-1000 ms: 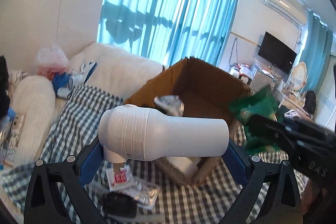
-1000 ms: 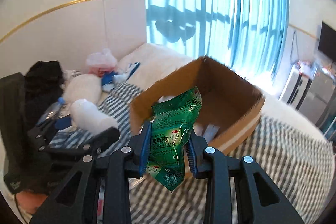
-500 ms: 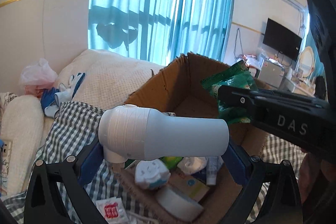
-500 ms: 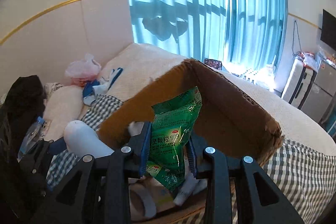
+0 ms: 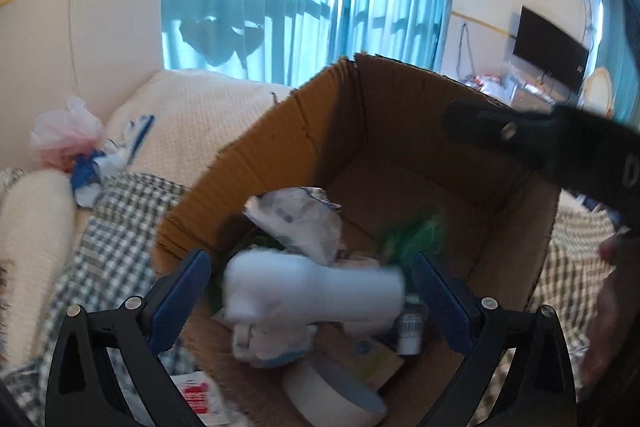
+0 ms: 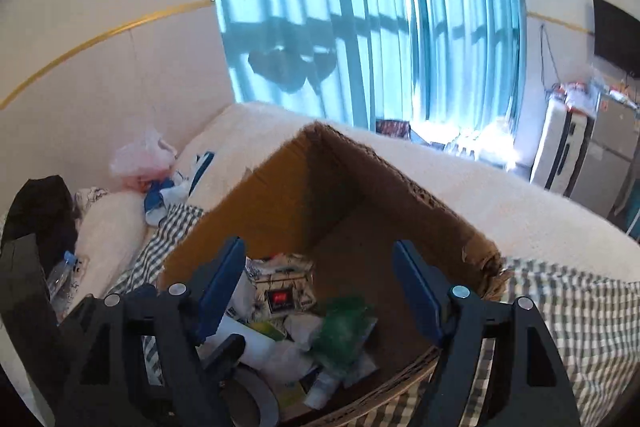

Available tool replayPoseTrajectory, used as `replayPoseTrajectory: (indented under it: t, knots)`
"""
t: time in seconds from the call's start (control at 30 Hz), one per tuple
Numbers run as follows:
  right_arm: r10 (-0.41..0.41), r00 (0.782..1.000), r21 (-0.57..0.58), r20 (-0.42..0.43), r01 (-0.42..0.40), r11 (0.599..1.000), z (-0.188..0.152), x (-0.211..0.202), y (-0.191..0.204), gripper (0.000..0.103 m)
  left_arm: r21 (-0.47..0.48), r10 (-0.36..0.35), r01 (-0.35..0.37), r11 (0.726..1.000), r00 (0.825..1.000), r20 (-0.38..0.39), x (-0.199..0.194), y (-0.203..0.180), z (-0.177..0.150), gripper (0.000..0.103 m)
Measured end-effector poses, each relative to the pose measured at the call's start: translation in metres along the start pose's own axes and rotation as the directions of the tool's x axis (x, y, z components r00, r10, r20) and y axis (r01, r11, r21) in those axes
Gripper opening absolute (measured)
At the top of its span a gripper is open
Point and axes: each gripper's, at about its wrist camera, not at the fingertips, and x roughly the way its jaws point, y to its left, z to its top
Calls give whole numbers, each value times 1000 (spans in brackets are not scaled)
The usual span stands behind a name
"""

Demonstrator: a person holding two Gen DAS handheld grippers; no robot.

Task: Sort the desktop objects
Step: 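Carry the white bottle and green sachet into the cardboard box and release both, then withdraw both tools from the box toward the remaining items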

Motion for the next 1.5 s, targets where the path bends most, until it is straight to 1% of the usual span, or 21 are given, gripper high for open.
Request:
replayPoseTrajectory:
  t: [0.1,0.27,0.4,0.5,0.6,0.7,0.87,1.0,1.07,1.13,1.2,1.27,1.43,1.5]
  knots:
    - [16,1000,21,-3,-16,1000,0,-7,1,76,33,15,-15,999,1000,-12,-8,0,1,103]
    - [22,1000,24,-10,-21,999,-1,-27,10,76,54,22,-22,998,1000,9,-36,6,-3,103]
    - [16,1000,-3,11,-16,1000,-1,-55,29,76,52,33,-34,998,999,23,-69,18,-7,103]
    - [-11,999,-36,39,13,999,-7,-82,48,76,38,50,-52,998,998,40,-98,34,-11,103]
    - [-26,998,-60,63,29,998,-24,-110,69,76,21,53,-54,998,997,54,-124,52,-15,103]
    - [-26,998,-99,49,31,995,-45,-125,86,76,10,81,-82,997,995,53,-144,68,-24,103]
    - [-41,999,-170,18,44,984,-85,-135,109,76,-12,115,-114,993,992,52,-170,91,-49,103]
    - [-8,1000,-155,-26,4,988,-105,-132,116,76,-16,138,-138,990,990,23,-175,102,-72,103]
    - [21,998,-148,-54,-29,989,-114,-130,119,76,-28,142,-142,990,990,6,-175,106,-83,103]
    - [32,997,-150,-70,-42,988,-121,-127,122,76,-44,139,-139,989,990,-16,-171,112,-94,103]
    - [25,996,-166,-82,-38,985,-128,-123,126,76,-49,125,-127,991,991,-48,-161,115,-105,103]
    - [27,995,-178,-94,-44,983,-133,-117,128,76,-40,138,-142,989,987,-82,-148,116,-113,103]
    - [26,988,-178,-152,-53,983,-148,-97,129,76,-30,132,-137,990,983,-129,-124,117,-131,103]
    - [22,984,-175,-179,-54,983,-153,-87,129,76,-32,117,-123,992,981,-154,-115,116,-142,103]
